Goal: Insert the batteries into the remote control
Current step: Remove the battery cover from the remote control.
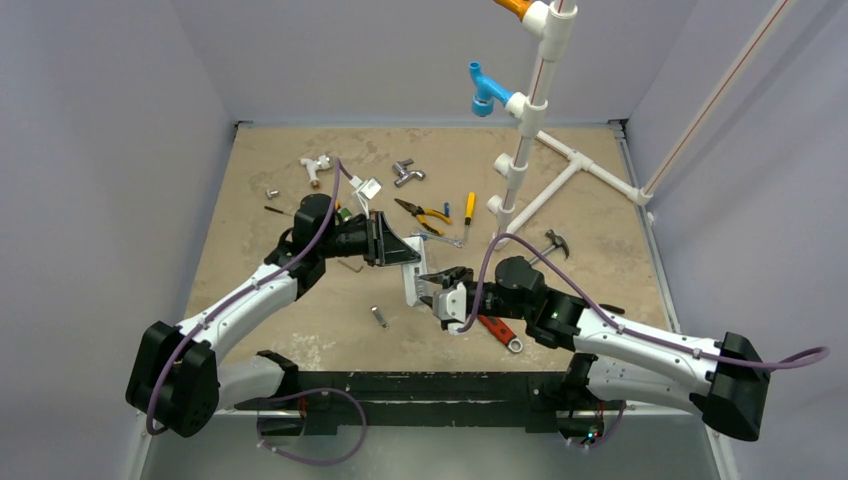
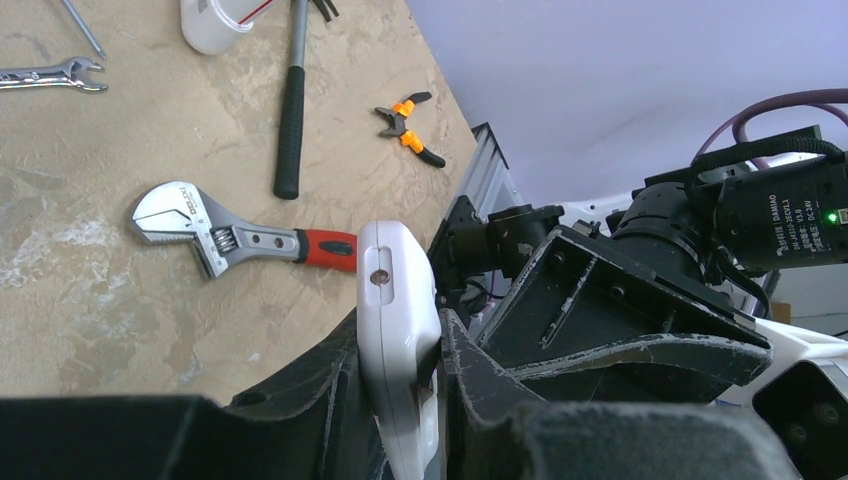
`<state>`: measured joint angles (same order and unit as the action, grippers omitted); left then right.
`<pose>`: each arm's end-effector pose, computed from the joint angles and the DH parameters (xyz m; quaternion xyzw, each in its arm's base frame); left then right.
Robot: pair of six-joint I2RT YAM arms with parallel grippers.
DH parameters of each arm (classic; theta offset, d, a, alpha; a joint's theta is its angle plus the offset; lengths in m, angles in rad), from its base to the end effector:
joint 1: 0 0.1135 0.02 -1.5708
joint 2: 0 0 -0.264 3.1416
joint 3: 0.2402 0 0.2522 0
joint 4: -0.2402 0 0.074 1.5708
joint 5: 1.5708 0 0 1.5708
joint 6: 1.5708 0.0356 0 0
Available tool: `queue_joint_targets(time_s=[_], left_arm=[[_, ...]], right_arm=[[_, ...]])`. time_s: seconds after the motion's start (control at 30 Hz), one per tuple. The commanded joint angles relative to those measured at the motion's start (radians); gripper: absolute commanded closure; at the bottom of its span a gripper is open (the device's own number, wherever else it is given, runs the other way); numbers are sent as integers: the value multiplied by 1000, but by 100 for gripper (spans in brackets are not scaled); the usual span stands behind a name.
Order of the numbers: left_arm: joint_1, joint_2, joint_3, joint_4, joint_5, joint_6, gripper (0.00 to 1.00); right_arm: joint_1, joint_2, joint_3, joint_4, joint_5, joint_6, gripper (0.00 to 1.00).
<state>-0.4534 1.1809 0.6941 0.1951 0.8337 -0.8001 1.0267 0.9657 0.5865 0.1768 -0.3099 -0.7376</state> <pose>0.2204 -0.1367 0.2680 0.1115 0.7643 -0.5832 0.2515 0.1073 0.1984 0.2740 -0.6531 0.4112 0.2083 0.6007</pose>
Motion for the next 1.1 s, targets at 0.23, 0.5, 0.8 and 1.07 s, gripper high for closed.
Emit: queue_joint_targets(time_s=[0.23,0.5,0.8,1.07], left_arm=[[-7,-4,44,50,28,0,100],[-6,-10,40,62,28,-8,100],[-7,-18,37,62,33,-10,100],[-7,-23,36,46,25,0,100]], right_arm=[[4,9,4,8,-28,1,59],[4,23,-4,9,-43,-10,57],[4,43,-13,48,0,-18,58],[4,37,-21,66,21,-30,58]])
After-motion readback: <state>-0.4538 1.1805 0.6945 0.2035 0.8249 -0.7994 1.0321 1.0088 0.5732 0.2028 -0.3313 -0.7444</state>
